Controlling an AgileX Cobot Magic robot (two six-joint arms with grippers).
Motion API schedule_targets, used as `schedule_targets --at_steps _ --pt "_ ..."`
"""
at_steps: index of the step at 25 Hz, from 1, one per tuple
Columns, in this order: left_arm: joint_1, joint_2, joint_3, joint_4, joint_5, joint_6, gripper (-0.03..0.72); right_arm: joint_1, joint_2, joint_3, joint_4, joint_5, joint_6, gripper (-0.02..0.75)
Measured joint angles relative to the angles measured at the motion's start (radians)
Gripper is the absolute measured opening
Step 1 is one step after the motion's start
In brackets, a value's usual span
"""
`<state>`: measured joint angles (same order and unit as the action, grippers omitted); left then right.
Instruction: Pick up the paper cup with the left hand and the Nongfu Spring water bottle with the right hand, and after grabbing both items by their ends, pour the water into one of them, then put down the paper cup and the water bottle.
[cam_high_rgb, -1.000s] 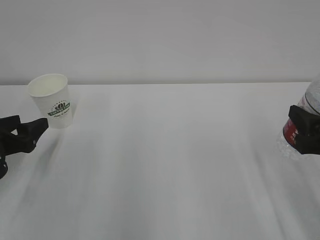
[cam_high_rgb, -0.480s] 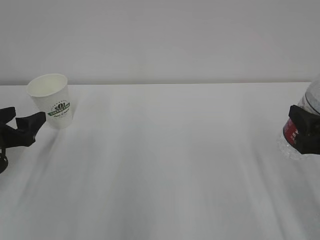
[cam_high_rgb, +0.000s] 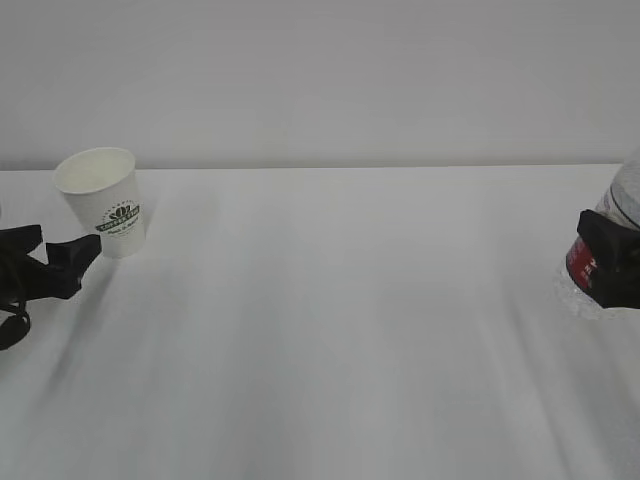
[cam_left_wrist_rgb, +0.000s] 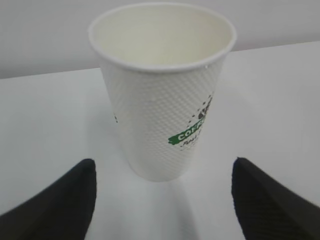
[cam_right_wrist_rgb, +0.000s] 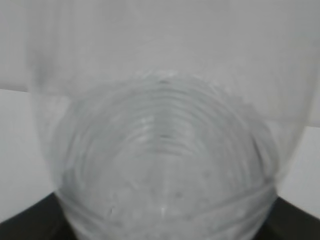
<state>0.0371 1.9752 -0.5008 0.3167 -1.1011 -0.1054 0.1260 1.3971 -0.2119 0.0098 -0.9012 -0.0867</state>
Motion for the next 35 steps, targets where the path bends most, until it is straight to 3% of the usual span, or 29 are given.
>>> schedule_targets --at_steps 25,35 --pt "0.0 0.095 -0.134 0.0 0.009 -0.078 0.617 0.0 0.0 0.0 0.0 -0.004 0.0 0.474" --pt "-0.048 0.136 -0.187 0.0 0.065 -0.088 0.613 0.0 0.0 0.0 0.0 -0.004 -0.001 0.474"
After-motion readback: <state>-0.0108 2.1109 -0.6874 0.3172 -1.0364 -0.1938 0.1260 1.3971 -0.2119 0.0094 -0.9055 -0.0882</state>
